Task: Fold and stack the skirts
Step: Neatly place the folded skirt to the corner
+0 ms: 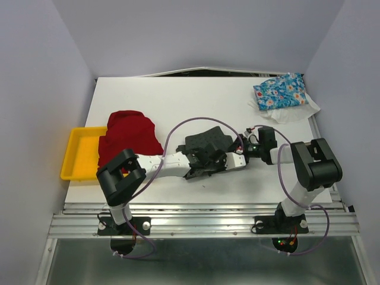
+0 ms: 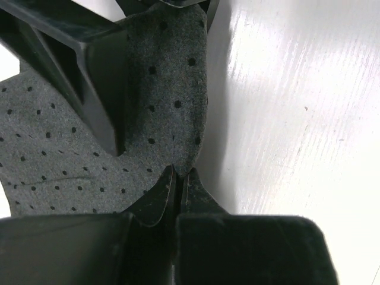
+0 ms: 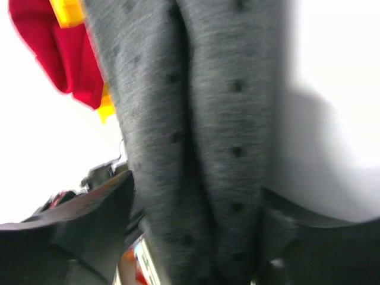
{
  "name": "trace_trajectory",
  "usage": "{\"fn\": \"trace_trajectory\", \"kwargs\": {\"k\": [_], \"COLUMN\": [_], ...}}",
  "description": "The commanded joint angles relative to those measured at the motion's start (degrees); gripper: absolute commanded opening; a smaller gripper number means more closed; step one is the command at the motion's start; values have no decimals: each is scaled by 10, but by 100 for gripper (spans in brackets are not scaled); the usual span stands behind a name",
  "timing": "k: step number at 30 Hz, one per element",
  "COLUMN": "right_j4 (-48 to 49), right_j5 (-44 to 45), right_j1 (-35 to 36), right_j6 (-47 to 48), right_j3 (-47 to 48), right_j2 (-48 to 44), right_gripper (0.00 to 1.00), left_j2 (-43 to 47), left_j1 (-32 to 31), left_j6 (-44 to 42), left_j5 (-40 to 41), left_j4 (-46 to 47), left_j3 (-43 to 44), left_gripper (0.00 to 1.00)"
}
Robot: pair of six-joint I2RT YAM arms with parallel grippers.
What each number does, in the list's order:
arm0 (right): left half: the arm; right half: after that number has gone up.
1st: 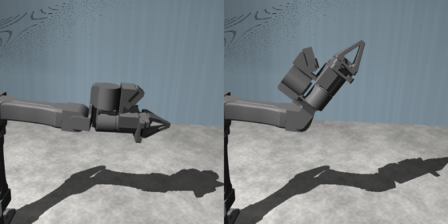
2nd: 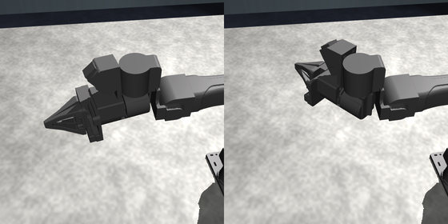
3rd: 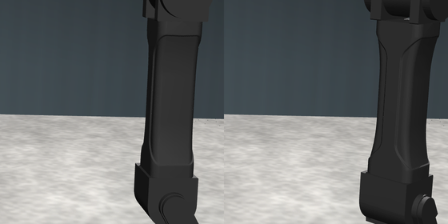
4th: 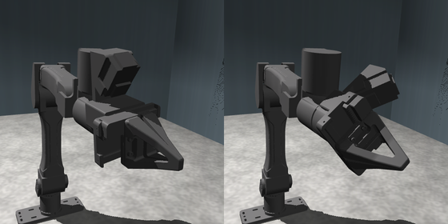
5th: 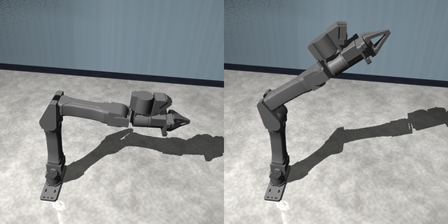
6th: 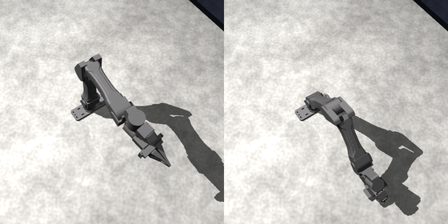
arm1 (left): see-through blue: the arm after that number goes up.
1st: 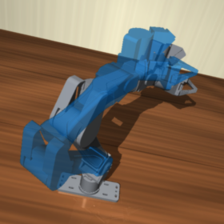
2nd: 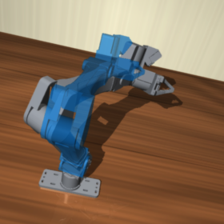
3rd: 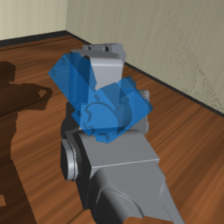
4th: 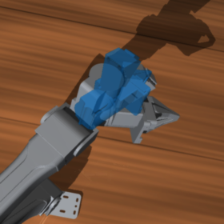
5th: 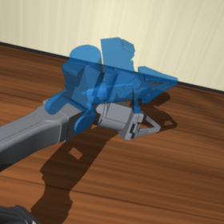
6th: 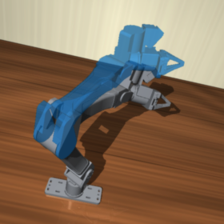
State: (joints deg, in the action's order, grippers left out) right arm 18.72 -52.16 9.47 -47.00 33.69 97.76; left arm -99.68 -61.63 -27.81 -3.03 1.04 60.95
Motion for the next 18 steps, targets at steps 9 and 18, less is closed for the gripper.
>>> {"fn": "trace_trajectory", "kwargs": {"k": [9,18], "right_j4": [-25,-334], "right_j5": [145,276], "right_j1": [10,10], "right_j6": [148,498], "right_j3": [51,293], "right_j2": [-31,-46], "right_gripper": [3,1], "left_j2": [16,142], "left_j1": [-1,42], "left_j6": [9,36], "left_j5": [-14,-43], "left_j4": [10,-63], "left_j3": [33,7], "left_gripper": [29,57]}}
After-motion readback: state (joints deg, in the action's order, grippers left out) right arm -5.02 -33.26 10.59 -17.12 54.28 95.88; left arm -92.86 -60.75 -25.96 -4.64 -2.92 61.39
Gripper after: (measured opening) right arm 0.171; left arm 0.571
